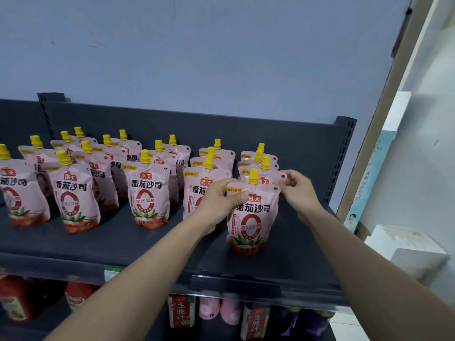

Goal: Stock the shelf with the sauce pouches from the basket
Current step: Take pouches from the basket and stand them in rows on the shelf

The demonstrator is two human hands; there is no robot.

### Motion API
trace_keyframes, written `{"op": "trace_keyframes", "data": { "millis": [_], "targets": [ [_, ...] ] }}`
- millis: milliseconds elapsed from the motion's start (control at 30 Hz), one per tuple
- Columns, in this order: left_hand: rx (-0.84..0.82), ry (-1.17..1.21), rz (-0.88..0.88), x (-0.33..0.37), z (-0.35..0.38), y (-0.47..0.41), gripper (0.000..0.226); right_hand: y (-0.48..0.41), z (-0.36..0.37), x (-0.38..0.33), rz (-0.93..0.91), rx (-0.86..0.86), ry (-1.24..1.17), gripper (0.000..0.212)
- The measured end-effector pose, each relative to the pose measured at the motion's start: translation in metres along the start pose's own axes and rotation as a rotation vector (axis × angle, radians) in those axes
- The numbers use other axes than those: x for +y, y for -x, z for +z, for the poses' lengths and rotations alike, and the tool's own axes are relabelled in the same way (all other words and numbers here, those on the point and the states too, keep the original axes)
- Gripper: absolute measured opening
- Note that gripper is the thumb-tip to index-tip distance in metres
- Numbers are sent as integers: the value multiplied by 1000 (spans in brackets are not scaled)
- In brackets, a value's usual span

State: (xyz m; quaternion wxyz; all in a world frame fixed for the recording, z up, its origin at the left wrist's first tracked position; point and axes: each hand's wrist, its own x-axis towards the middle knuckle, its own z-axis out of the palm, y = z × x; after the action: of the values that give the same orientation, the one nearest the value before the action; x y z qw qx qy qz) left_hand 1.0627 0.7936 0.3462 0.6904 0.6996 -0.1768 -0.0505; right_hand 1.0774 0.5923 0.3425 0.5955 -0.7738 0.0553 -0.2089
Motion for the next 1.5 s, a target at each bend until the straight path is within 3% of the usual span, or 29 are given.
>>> {"op": "trace_keyframes", "data": {
  "millis": [133,233,433,1000,1300,1367,1500],
  "targets": [
    [-58,-372,-22,7,-10,-1,26,3,0,2,-6,-9,-15,12],
    [-60,-496,-17,13,-9,-1,26,7,2,1,-14,-1,-38,14],
    [-59,-417,-19,13,2,-9,15,10,-1,-2,-25,15,-17,12],
    [-105,-332,-92,12,1,-13,19,11,-7,-3,81,24,-5,14],
    [-69,-385,-101,17,2,-13,19,14,-13,-13,-17,89,111,15],
    [-32,-476,-53,21,3,-9,28,18,-15,-20,-68,131,164,18],
    [116,-887,157,37,4,6,44,28,-13,-45,-226,218,239,22]
  ]
}}
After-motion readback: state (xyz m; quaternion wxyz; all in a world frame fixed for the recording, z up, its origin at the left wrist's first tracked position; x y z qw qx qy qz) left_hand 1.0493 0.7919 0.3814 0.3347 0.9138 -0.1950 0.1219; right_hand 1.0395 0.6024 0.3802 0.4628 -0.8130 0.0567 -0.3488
